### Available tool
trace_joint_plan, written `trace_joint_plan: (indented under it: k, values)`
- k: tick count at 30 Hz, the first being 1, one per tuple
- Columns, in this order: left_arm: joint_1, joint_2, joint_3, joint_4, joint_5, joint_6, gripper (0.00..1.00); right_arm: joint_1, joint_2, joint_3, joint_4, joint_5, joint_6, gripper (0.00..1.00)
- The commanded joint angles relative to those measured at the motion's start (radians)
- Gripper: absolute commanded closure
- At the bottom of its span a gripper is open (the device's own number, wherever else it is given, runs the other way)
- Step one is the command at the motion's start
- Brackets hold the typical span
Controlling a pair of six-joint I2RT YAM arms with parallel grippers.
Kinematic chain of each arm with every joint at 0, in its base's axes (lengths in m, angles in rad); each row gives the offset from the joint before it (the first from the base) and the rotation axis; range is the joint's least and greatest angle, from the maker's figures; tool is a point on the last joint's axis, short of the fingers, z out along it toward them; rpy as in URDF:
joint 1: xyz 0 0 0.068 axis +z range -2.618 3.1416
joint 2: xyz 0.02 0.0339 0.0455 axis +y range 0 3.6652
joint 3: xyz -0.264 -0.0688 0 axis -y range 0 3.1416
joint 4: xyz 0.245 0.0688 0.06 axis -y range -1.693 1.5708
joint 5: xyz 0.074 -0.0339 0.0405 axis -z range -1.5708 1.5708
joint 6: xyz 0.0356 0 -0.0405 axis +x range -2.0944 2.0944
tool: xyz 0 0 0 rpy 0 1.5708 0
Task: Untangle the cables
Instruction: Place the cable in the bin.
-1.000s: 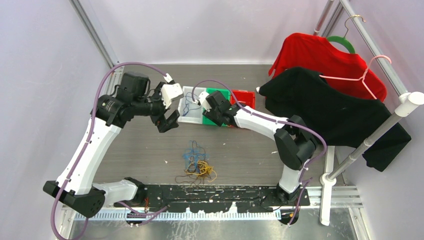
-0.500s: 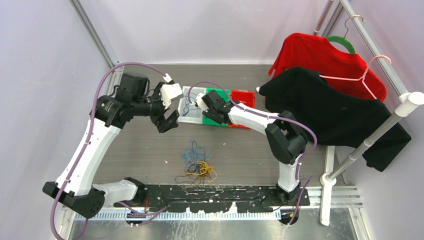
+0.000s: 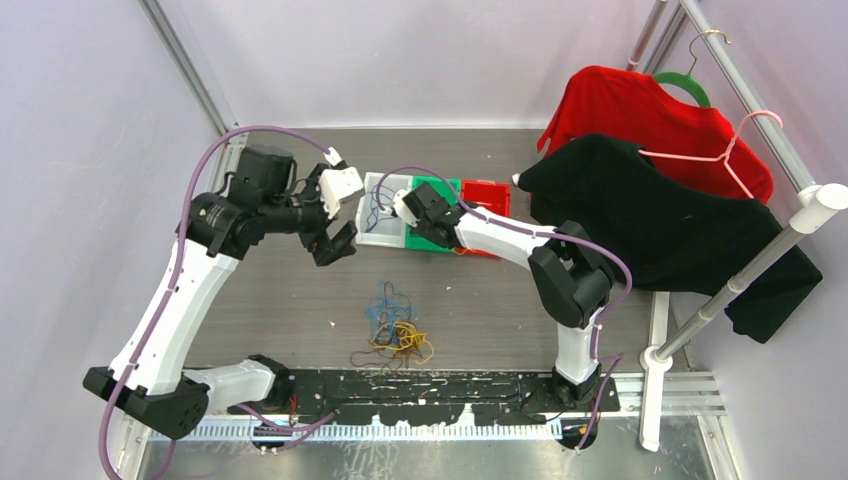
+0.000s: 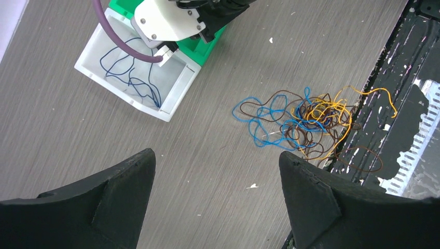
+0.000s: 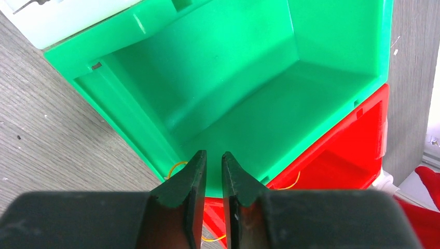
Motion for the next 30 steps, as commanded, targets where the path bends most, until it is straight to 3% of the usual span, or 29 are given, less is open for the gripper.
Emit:
trace_joint_plan:
  k: [1,8,15,30]
  values:
    - [0.005,-0.031,0.022,0.042,0.0,0.009,0.12,0.004,-0.023,0.036,0.006,0.034,0.015,0.73]
    - [0.005,-0.035,0.029,0.042,-0.006,0.011,0.12,0.004,-0.12,0.037,0.025,-0.024,0.052,0.59]
    - [0.005,-0.047,0.011,0.05,-0.005,0.022,0.12,0.001,-0.211,-0.044,0.025,-0.176,0.06,0.46]
    - [0.005,-0.048,0.009,0.051,-0.007,0.026,0.12,-0.011,-0.089,0.025,-0.065,-0.125,-0.015,0.51]
